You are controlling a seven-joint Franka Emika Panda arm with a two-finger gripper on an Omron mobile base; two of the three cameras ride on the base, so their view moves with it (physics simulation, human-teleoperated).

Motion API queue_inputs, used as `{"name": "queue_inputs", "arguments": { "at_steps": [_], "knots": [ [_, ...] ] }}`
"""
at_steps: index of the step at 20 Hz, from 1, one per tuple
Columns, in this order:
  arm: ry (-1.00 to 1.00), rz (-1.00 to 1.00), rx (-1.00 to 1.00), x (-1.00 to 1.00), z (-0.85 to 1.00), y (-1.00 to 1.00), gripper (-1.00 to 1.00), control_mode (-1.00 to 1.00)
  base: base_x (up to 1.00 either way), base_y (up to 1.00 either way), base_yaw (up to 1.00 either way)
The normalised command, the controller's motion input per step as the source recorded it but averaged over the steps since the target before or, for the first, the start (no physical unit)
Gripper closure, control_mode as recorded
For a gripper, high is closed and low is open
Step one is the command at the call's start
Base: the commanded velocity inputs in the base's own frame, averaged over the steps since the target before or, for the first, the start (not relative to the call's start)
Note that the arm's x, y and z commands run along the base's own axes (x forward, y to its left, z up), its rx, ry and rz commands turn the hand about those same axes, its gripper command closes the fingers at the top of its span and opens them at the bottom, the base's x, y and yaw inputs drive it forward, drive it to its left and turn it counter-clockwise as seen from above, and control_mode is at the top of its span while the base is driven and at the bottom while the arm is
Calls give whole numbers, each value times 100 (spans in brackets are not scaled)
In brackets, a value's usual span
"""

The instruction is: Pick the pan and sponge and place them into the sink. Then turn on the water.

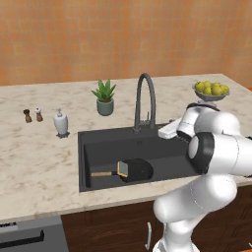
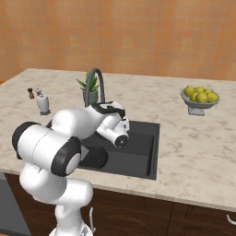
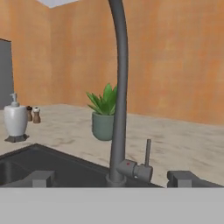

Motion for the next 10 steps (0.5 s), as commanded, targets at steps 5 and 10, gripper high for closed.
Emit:
{"name": "queue_inputs", "arguments": {
  "at_steps": [5,10],
  "knots": [
    [-4,0,0,4,-13,0,-100,-100,0,0,0],
    [0,0,0,7,-4,0,-100,-100,0,0,0]
  ]
}}
